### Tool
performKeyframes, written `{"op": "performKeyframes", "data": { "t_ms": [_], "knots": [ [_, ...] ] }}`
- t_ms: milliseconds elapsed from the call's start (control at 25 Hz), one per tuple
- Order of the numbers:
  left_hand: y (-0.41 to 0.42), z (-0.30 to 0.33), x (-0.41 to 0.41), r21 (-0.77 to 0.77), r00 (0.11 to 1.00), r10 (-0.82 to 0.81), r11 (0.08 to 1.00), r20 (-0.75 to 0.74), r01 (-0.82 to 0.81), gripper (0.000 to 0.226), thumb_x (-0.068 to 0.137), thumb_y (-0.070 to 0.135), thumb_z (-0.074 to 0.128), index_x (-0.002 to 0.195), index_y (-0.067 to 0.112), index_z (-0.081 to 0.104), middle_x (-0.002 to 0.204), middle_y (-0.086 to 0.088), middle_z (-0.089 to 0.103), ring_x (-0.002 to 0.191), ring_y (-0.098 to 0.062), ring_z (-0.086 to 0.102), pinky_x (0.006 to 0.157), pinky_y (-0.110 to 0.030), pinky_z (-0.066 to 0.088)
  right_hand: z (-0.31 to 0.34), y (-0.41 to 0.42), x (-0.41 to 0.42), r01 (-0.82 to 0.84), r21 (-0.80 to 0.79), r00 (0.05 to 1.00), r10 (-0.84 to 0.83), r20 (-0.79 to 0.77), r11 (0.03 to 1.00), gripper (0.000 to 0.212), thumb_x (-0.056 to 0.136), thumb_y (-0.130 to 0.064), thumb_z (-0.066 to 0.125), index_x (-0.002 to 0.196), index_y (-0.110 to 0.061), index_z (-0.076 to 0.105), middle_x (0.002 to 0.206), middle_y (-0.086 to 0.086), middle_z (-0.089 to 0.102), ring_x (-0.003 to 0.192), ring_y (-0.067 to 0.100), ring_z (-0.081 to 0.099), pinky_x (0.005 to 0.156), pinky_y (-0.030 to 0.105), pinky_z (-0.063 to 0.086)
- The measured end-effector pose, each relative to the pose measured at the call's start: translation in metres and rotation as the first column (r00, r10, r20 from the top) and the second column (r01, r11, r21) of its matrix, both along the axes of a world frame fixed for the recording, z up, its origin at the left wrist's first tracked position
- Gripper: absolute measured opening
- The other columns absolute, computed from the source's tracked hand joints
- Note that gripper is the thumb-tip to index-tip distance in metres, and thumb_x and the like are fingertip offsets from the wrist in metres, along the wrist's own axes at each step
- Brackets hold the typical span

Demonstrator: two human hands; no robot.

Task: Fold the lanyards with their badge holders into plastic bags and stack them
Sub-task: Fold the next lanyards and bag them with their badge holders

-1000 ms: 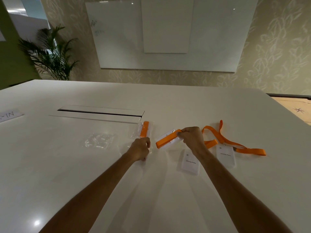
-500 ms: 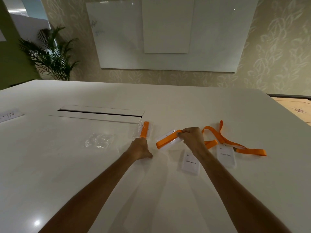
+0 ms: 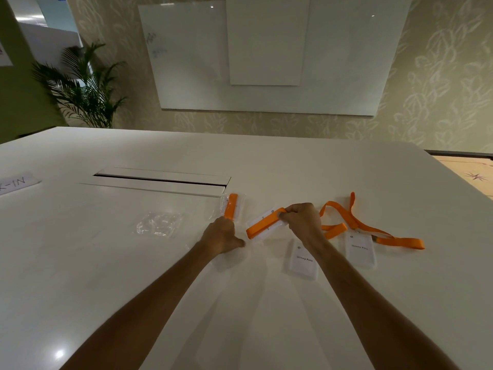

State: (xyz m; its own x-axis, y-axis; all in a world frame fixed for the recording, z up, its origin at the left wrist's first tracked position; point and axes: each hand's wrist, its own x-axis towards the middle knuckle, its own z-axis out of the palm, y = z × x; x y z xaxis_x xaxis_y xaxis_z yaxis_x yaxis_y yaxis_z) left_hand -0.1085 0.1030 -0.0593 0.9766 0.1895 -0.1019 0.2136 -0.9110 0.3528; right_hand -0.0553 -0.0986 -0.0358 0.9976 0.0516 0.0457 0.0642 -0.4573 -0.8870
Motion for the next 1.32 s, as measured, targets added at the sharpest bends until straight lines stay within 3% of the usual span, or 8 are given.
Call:
{"op": "performKeyframes", "data": {
  "t_ms": [160,400,600,680,880,1120,1320],
  "knots": [
    [-0.001,0.0,-0.001,-0.034,0.99,0.042,0.999,0.133,-0.038,0.044,0.078,0.047,0.069,0.106,0.014,0.062,0.116,-0.006,0.062,0.105,-0.022,0.058,0.091,-0.03,0.045,0.003,0.003,-0.002,-0.002,0.021,0.999,0.001,0.035,1.0,0.02,0.079,-0.023,0.069,0.074,-0.004,0.071,0.058,0.008,0.057,0.053,0.018,0.049,0.054,0.03,0.039],
    [-0.002,0.003,-0.01,-0.211,0.983,0.011,0.977,0.185,0.028,0.051,0.08,0.045,0.067,0.124,0.022,0.053,0.133,-0.002,0.054,0.118,-0.023,0.052,0.101,-0.037,0.042,0.002,0.009,-0.003,0.039,0.043,0.996,-0.042,0.079,0.998,0.02,0.08,-0.021,0.067,0.07,-0.004,0.07,0.061,0.016,0.061,0.055,0.018,0.048,0.054,0.029,0.037],
    [0.002,-0.014,-0.015,0.008,0.994,-0.068,0.998,0.087,0.067,0.104,0.055,0.075,0.067,0.138,0.027,0.027,0.14,0.0,0.046,0.13,-0.026,0.04,0.106,-0.054,0.034,-0.003,0.008,-0.003,0.073,0.038,0.995,-0.075,0.063,0.997,0.019,0.081,-0.022,0.068,0.073,-0.005,0.071,0.068,0.018,0.066,0.054,0.017,0.049,0.054,0.028,0.039],
    [0.004,-0.024,-0.015,0.028,0.995,-0.064,0.998,0.082,0.062,0.112,0.053,0.077,0.066,0.141,0.027,0.018,0.144,-0.001,0.04,0.135,-0.027,0.033,0.109,-0.058,0.026,-0.004,0.009,-0.003,0.08,0.042,0.995,-0.082,0.05,0.996,0.02,0.081,-0.022,0.068,0.073,-0.004,0.071,0.063,0.014,0.062,0.053,0.017,0.049,0.054,0.028,0.039],
    [0.002,-0.025,-0.014,0.025,0.992,-0.068,0.998,0.102,0.065,0.11,0.061,0.069,0.068,0.144,0.023,0.012,0.147,-0.002,0.036,0.139,-0.027,0.027,0.113,-0.058,0.018,-0.007,0.01,-0.003,0.093,0.039,0.994,-0.095,0.047,0.995,0.019,0.081,-0.023,0.069,0.071,-0.007,0.071,0.064,0.018,0.064,0.052,0.017,0.05,0.053,0.029,0.04],
    [-0.001,-0.029,-0.009,0.013,0.992,-0.073,0.997,0.105,0.072,0.095,0.064,0.067,0.068,0.139,0.024,0.027,0.144,-0.001,0.04,0.138,-0.024,0.028,0.115,-0.055,0.016,-0.009,0.01,-0.007,0.082,0.026,0.996,-0.083,0.028,0.996,0.019,0.081,-0.023,0.069,0.072,-0.006,0.071,0.064,0.016,0.064,0.055,0.018,0.052,0.056,0.03,0.042],
    [-0.005,-0.031,-0.01,0.028,0.982,-0.098,0.995,0.162,0.094,0.103,0.068,0.064,0.066,0.146,0.02,0.015,0.151,-0.002,0.032,0.141,-0.023,0.024,0.117,-0.055,0.01,-0.009,0.008,-0.01,0.075,0.016,0.997,-0.075,0.028,0.997,0.017,0.082,-0.022,0.069,0.073,-0.008,0.072,0.066,0.013,0.066,0.056,0.016,0.052,0.056,0.028,0.041]
  ]
}}
